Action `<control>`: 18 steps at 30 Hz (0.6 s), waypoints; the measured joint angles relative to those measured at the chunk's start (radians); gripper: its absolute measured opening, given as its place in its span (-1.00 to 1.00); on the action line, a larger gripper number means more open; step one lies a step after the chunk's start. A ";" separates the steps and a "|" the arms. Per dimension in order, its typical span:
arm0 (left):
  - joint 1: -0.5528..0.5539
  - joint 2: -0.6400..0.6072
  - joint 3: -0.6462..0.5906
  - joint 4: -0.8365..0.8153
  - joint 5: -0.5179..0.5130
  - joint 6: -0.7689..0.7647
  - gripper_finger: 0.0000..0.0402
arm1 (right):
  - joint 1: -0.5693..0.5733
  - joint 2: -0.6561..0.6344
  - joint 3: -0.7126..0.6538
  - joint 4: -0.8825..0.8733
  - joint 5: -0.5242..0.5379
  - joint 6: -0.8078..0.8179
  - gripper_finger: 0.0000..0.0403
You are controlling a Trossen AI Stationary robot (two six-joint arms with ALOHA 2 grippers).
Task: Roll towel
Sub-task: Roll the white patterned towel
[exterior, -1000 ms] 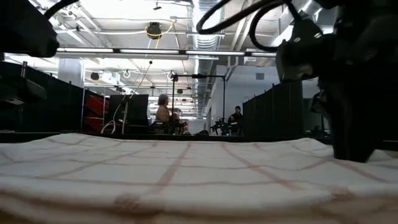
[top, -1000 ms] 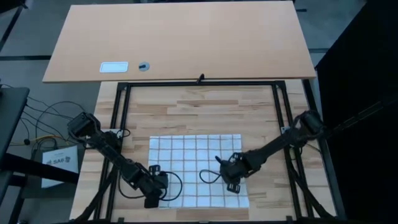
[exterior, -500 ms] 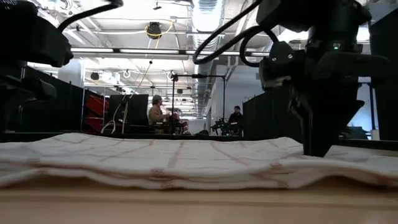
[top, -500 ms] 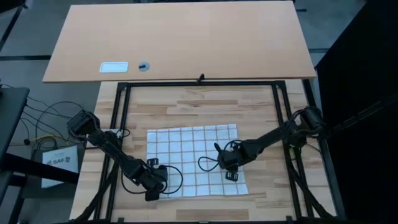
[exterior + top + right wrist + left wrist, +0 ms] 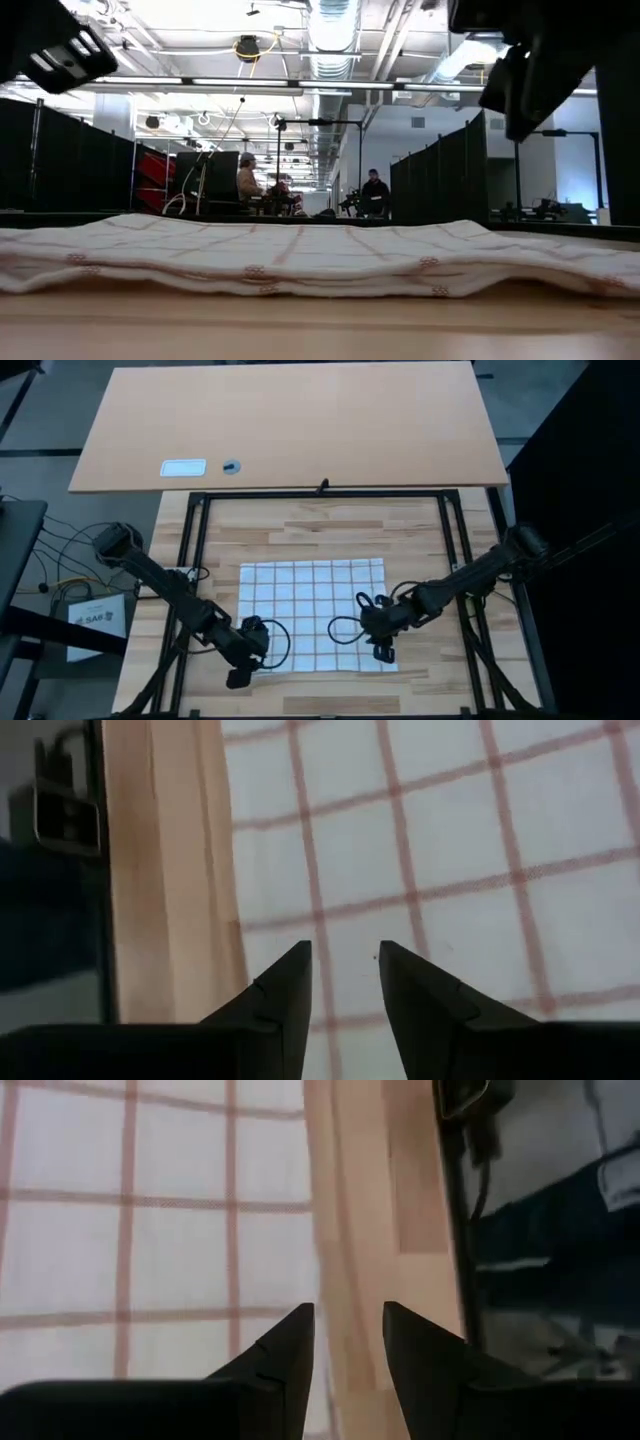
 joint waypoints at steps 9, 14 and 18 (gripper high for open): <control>0.144 0.002 0.203 -0.293 0.108 0.184 -0.37 | -0.042 -0.020 0.054 0.041 -0.065 0.095 -0.32; 0.058 0.079 0.512 -0.648 -0.086 0.227 -0.35 | 0.046 -0.018 0.194 -0.029 -0.053 0.067 -0.13; -0.055 0.208 0.742 -0.898 -0.222 0.125 -0.35 | 0.171 0.027 0.305 -0.184 0.034 0.092 -0.04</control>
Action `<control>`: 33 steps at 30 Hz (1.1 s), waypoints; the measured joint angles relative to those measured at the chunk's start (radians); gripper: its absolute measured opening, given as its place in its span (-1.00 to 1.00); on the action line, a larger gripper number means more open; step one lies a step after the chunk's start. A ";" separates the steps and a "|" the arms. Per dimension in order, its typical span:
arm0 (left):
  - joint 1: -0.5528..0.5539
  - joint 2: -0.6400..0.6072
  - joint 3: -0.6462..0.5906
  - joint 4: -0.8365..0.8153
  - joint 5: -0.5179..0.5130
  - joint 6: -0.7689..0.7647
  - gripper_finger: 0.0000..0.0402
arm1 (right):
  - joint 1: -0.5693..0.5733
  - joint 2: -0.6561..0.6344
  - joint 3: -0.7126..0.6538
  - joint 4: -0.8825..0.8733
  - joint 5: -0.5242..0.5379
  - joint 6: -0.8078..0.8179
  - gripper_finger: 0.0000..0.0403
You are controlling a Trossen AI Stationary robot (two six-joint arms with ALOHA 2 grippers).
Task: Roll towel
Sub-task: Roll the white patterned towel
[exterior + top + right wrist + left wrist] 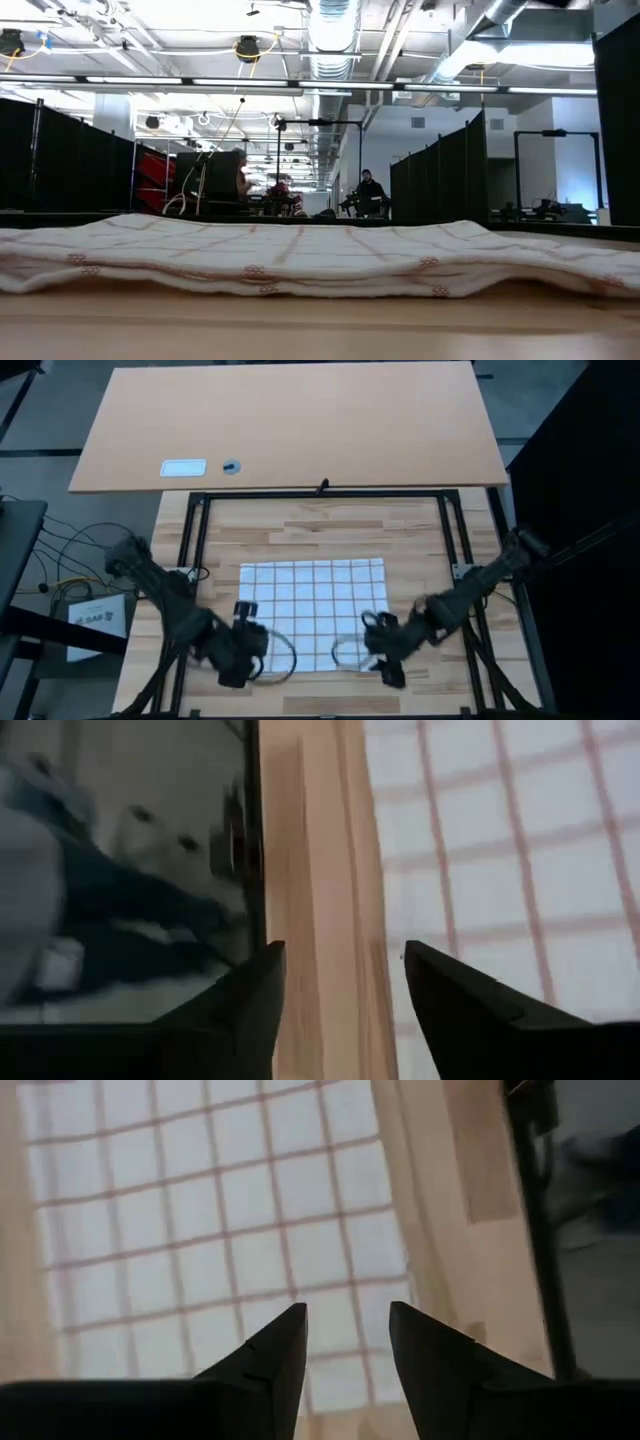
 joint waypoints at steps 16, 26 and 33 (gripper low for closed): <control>-0.276 0.515 0.256 -0.145 -0.137 -0.423 -0.35 | 0.329 0.354 0.251 -0.419 0.411 0.119 -0.05; -0.275 0.626 0.252 -0.110 -0.137 -0.450 -0.35 | 0.325 0.400 0.242 -0.389 0.434 0.211 -0.05; -0.224 0.626 0.250 -0.118 -0.126 -0.515 -0.27 | 0.325 0.400 0.242 -0.387 0.443 0.225 -0.05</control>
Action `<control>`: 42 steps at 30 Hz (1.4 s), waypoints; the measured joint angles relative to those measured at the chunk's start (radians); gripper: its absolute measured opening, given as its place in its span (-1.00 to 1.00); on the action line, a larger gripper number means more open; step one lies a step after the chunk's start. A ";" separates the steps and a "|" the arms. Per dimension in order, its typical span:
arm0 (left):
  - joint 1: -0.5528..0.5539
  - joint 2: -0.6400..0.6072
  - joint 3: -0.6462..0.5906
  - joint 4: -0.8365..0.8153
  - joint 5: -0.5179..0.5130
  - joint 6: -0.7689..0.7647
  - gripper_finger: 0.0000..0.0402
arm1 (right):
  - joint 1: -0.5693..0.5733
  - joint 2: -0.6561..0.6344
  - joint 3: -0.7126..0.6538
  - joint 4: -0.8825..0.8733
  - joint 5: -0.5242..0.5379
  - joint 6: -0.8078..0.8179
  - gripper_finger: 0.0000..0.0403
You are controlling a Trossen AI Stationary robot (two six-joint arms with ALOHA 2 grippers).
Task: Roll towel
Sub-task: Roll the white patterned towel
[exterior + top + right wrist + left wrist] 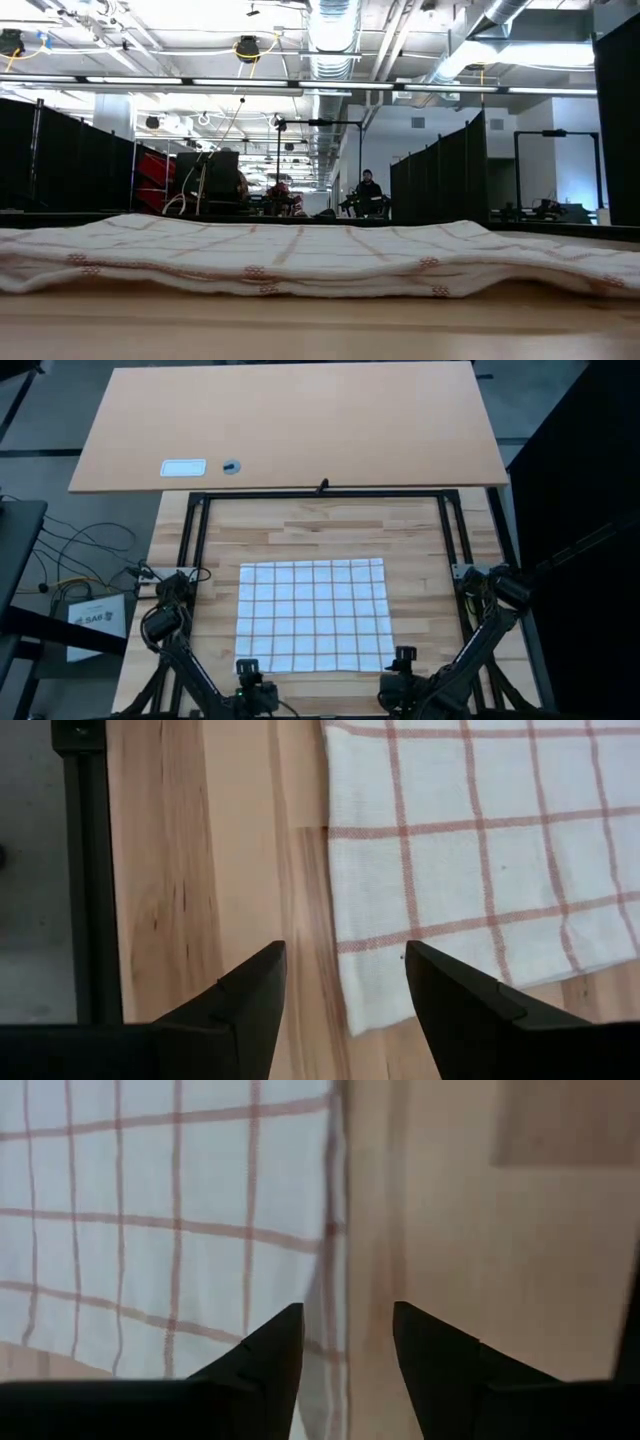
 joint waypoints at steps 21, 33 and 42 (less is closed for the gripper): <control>0.006 0.000 -0.139 0.035 0.021 -0.037 0.03 | -0.013 -0.002 -0.098 0.071 0.000 -0.004 -0.05; 0.005 -0.008 -0.250 0.167 0.018 -0.024 0.03 | -0.057 -0.002 -0.112 0.143 -0.006 -0.089 -0.05; 0.000 -0.008 -0.276 0.197 0.004 -0.027 0.03 | -0.082 -0.002 -0.112 0.203 -0.042 -0.240 -0.05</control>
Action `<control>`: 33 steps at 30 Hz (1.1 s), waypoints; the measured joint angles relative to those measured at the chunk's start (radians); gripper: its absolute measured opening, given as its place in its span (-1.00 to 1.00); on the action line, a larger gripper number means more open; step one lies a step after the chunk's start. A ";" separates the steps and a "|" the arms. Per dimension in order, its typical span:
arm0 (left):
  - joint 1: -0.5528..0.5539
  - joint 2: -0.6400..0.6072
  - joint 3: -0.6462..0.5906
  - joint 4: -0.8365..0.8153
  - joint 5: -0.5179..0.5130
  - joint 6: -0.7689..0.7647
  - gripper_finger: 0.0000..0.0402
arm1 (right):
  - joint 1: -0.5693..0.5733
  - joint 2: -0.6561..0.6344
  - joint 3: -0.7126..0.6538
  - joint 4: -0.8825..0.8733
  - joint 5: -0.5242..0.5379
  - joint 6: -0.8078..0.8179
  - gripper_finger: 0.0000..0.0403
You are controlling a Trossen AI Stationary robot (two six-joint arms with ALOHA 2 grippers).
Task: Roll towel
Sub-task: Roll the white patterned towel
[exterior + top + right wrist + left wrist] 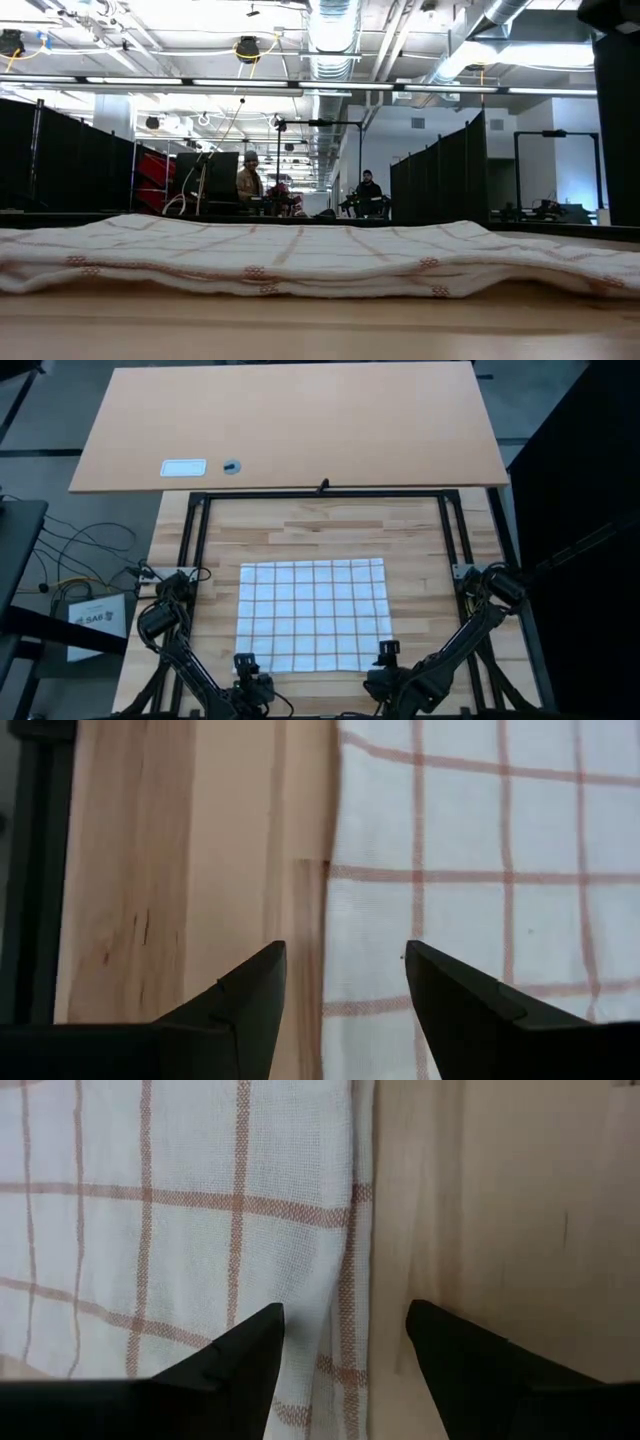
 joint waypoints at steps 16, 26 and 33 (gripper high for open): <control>0.000 0.000 -0.002 -0.003 -0.002 -0.007 0.03 | -0.014 0.128 0.006 -0.062 -0.064 0.000 -0.05; -0.004 0.002 -0.003 -0.007 -0.033 -0.011 0.03 | -0.045 0.142 0.004 -0.073 -0.039 -0.001 -0.05; -0.004 0.002 -0.021 -0.012 -0.075 -0.040 0.03 | -0.064 0.138 -0.047 -0.018 -0.040 0.019 -0.05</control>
